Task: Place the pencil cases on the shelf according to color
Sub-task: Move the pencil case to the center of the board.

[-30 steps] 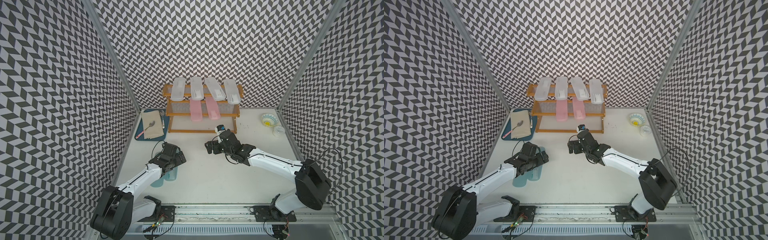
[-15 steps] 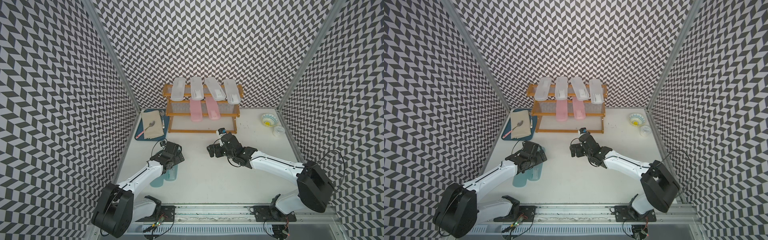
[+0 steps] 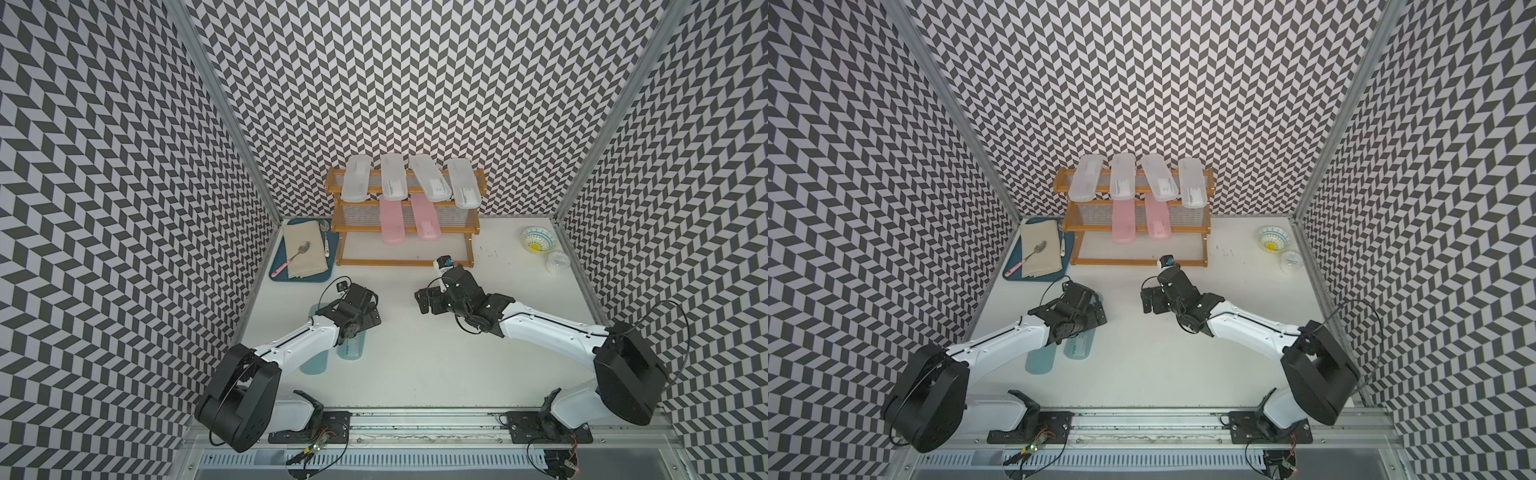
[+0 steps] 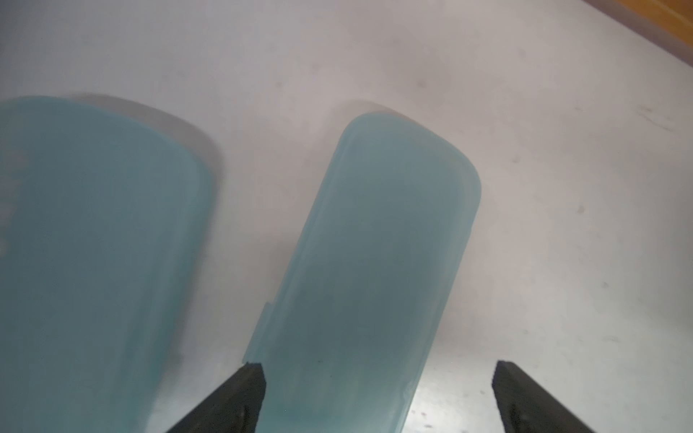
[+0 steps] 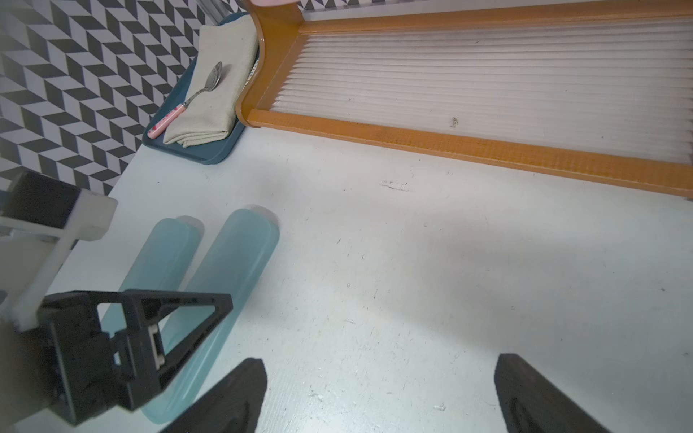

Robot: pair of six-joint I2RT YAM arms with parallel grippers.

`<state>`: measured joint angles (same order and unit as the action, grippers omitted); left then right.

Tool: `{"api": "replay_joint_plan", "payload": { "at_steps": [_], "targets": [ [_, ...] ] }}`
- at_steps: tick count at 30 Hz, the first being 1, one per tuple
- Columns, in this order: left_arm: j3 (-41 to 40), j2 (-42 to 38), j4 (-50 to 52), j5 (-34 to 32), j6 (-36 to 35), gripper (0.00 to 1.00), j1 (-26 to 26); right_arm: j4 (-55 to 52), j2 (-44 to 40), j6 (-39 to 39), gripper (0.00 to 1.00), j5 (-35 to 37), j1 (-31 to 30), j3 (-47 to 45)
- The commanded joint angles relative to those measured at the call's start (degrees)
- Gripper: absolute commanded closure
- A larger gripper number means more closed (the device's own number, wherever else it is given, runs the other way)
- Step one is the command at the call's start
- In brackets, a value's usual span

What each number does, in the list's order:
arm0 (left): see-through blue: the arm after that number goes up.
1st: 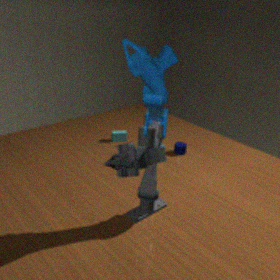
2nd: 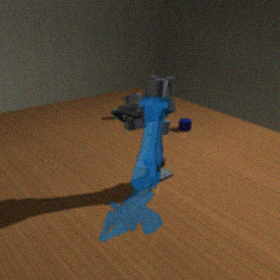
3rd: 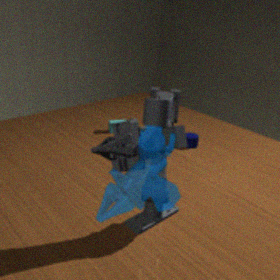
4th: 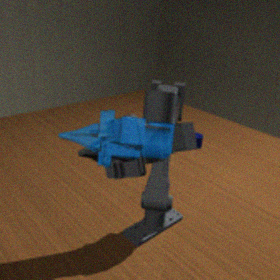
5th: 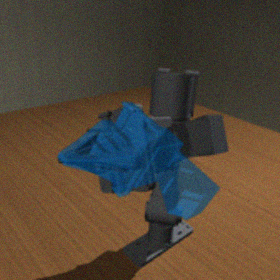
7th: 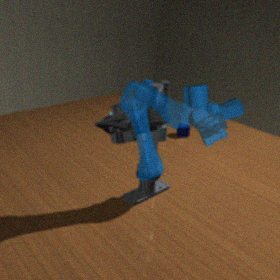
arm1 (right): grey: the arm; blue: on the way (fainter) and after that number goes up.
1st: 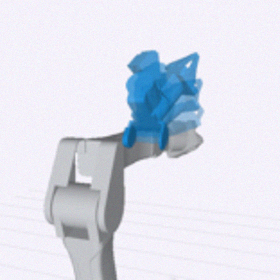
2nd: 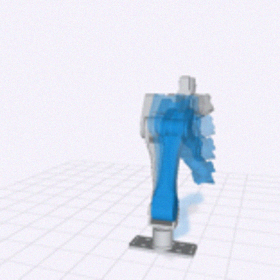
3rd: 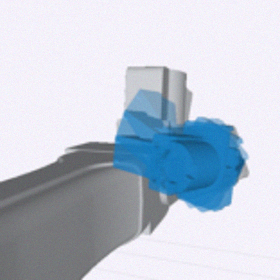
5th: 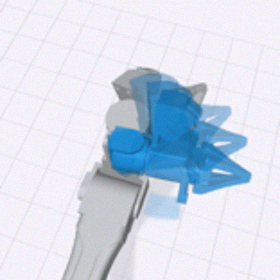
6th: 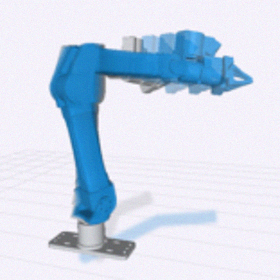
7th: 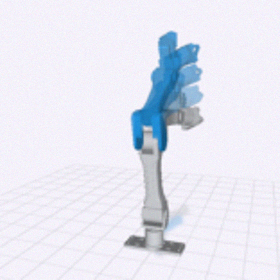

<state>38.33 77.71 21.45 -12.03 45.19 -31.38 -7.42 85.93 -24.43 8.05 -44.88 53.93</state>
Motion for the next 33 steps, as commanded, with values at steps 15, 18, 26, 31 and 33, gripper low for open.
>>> {"api": "replay_joint_plan", "payload": {
  "at_steps": [15, 18, 26, 31, 33],
  "targets": [
    [8.86, 3.56, 5.2, -2.38, 2.86, 0.01, -9.41, 2.4, -13.1, -1.43, 0.0, 6.51, 3.75, -7.53],
    [5.09, 2.41, 3.64, -0.52, 0.43, 0.0, -9.16, 3.46, -12.4, -2.02, 0.0, 4.41, 3.75, -8.33],
    [-0.77, 4.18, -1.47, 7.53, 0.1, 0.01, -11.39, -1.23, -9.86, -1.8, 0.0, 3.28, 3.75, -6.44],
    [-2.97, 3.28, -2.03, 10.21, 1.82, 0.0, -14.0, -0.45, -12.04, -2.47, 0.0, 4.95, 3.75, -8.18],
    [-2.92, 2.8, -2.24, 11.13, 2.7, 0.0, -16.01, -0.56, -12.33, -2.44, 0.01, 5.5, 3.75, -8.49]
  ]
}}
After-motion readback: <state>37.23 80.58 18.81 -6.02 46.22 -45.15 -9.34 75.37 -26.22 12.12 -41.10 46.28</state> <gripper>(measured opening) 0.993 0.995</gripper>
